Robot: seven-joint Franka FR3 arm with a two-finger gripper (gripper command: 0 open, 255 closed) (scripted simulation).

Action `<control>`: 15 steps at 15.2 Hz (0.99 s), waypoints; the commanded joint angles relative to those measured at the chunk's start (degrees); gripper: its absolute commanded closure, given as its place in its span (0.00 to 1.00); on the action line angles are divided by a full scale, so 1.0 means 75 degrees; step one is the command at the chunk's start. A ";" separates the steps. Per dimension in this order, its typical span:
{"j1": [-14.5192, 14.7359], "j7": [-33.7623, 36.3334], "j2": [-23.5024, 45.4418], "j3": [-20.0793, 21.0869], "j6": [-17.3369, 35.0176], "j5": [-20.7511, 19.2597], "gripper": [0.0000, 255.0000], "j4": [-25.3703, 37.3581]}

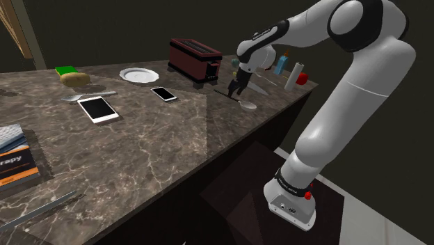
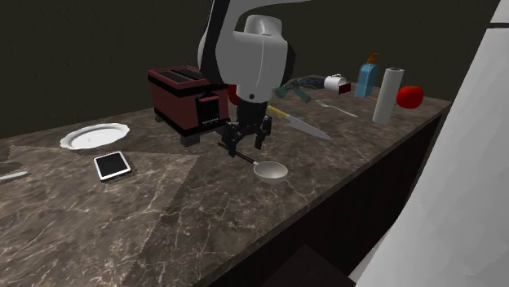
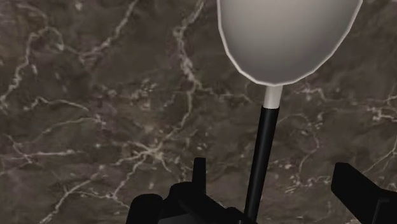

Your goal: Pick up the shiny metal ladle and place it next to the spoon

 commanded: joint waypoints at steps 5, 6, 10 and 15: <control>0.0025 -0.0192 0.0366 0.0031 0.0431 0.0276 0.00 -0.0103; 0.0025 -0.0192 0.0366 0.0031 0.0431 0.0276 0.00 -0.0103; 0.0025 -0.0193 0.0366 0.0032 0.0431 0.0277 0.00 -0.0102; 0.0024 -0.0196 0.0373 0.0032 0.0434 0.0281 1.00 -0.0099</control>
